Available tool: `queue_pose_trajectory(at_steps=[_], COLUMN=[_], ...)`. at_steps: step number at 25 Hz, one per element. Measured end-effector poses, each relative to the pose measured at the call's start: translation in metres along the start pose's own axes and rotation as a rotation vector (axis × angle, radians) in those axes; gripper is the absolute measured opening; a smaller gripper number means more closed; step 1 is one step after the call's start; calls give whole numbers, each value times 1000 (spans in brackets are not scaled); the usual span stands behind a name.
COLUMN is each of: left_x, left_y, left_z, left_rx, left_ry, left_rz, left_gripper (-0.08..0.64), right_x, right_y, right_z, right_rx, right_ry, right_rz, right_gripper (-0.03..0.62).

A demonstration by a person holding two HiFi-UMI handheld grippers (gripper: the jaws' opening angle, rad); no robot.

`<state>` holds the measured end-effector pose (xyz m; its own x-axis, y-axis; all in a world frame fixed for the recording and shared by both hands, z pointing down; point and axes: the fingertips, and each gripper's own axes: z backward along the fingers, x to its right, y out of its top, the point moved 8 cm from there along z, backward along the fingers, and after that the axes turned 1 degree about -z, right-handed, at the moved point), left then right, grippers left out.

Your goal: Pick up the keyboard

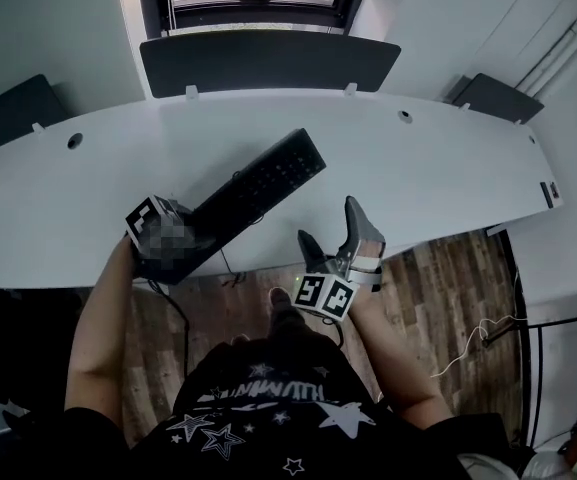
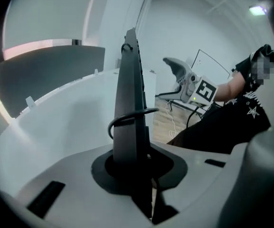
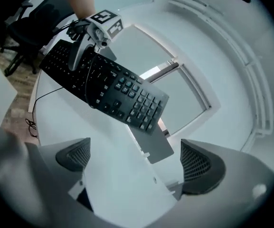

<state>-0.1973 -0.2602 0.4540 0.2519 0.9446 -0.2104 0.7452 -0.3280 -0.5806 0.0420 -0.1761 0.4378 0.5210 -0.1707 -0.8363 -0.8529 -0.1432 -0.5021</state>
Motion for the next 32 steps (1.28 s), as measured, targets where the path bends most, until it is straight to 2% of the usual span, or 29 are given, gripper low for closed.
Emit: queue_pose_trajectory(at_steps=[4,6,8,12,16,18,23,24,27,29,31,32], left_x=[18,40,67,84,122,135,155,161,183,197,207,210], left_y=[3,1,-1,7,4,2,7,10,19,27,32,34], left_z=[14,15,14,16,14,15,7,6,5,6,6,5], left_rx=[178,265,363,507,577,600,679,703,773,800,821,831], left_ry=[-24,-61,-111,-170,-165,-138,-95,-96,-89,-73,-60,-52], left_rz=[71,93,107,145,177,176,201,214,247,260,270,272], left_gripper=[69,69,69,69,71,72,71,71,71,71,71,71], right_x=[-1,-7,-12,-15,-27,-30,-24,-20,-2,10,17,20], right_y=[-11,-21,-31,-37,-44,-45,-60,-67,-85,-96,-105,-108], right_z=[24,44,65,67,86,92,111,118,142,155,163,164], right_rx=[-60,-74,-77,-68,-45,-31,-30,-28,-13,3,9,9], right_ry=[33,63,83,124,172,174,188,173,85,45,21,14], right_rz=[-235,-362,-448,-525,-472,-466,-578,-601,-669,-715,-757,-771], right_gripper=[574,574,574,574,568,519,439,389,169,129,39,22])
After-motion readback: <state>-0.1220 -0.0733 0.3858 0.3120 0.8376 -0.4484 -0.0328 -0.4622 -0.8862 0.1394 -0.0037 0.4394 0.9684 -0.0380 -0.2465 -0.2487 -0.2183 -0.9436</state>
